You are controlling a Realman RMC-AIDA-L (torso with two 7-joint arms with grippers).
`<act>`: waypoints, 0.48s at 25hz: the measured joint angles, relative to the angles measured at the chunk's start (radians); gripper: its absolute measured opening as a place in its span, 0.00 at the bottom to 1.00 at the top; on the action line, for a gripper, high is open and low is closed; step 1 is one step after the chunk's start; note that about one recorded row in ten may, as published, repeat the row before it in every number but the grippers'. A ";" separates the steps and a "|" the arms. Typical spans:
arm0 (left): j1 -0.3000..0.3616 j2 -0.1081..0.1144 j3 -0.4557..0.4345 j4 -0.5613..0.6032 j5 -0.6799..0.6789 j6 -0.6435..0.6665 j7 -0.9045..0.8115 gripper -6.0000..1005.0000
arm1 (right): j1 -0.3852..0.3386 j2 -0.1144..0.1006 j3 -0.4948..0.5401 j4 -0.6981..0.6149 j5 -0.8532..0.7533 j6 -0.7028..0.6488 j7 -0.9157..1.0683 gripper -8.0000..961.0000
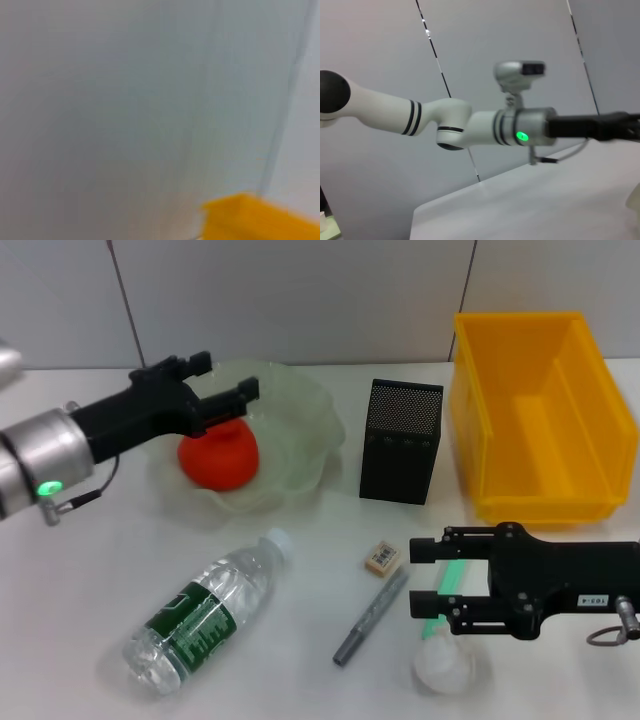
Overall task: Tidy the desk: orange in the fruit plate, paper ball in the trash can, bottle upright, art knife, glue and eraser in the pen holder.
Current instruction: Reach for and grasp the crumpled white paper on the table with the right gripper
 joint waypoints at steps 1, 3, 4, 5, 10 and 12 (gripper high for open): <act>0.000 0.000 0.000 0.000 0.000 0.000 0.000 0.77 | 0.001 -0.001 0.001 0.000 0.000 0.000 0.001 0.68; 0.056 0.008 -0.002 0.088 0.000 0.172 -0.108 0.82 | 0.004 -0.006 0.003 -0.001 0.000 0.001 0.005 0.68; 0.117 0.032 -0.002 0.149 0.002 0.332 -0.178 0.83 | 0.004 -0.009 0.005 -0.001 0.001 0.001 0.007 0.68; 0.117 0.032 -0.002 0.149 0.002 0.332 -0.178 0.83 | 0.004 -0.009 0.005 -0.001 0.001 0.001 0.007 0.68; 0.172 0.074 0.003 0.149 0.035 0.519 -0.169 0.86 | 0.002 -0.012 0.007 -0.006 0.002 0.002 0.008 0.68; 0.200 0.092 0.011 0.154 0.103 0.592 -0.135 0.86 | 0.000 -0.014 0.007 -0.006 0.003 0.002 0.010 0.68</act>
